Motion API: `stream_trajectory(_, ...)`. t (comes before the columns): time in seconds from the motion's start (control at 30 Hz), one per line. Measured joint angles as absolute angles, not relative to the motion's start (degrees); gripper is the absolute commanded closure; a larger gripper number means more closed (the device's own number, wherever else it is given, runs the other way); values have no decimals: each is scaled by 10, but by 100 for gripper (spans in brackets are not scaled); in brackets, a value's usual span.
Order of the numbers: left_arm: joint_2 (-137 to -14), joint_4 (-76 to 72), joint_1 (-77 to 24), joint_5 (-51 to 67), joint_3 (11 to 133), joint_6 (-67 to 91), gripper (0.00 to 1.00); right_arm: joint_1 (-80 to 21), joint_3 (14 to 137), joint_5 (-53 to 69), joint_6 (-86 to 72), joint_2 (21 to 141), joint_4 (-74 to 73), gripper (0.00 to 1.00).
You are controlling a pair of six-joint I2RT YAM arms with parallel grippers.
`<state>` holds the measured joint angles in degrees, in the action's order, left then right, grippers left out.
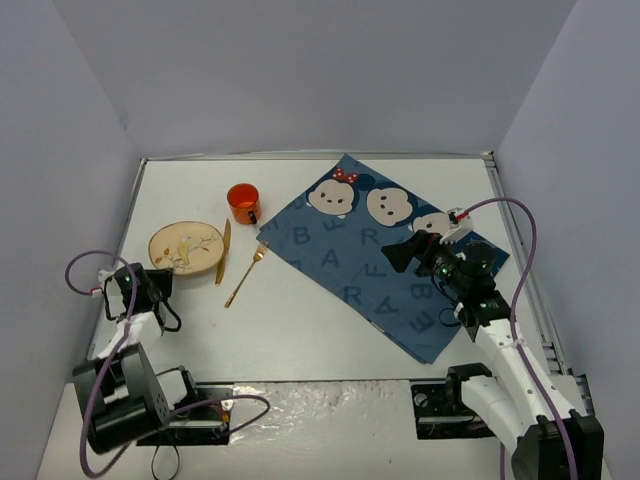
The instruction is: Set the dinner table for one person
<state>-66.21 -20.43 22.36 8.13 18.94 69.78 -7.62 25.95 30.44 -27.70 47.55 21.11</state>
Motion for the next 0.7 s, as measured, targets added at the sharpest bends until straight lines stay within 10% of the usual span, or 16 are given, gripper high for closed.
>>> stream_trajectory(0.7,-567,-3,213,234,427,688,100,-77,326,300,-271,430,138,0)
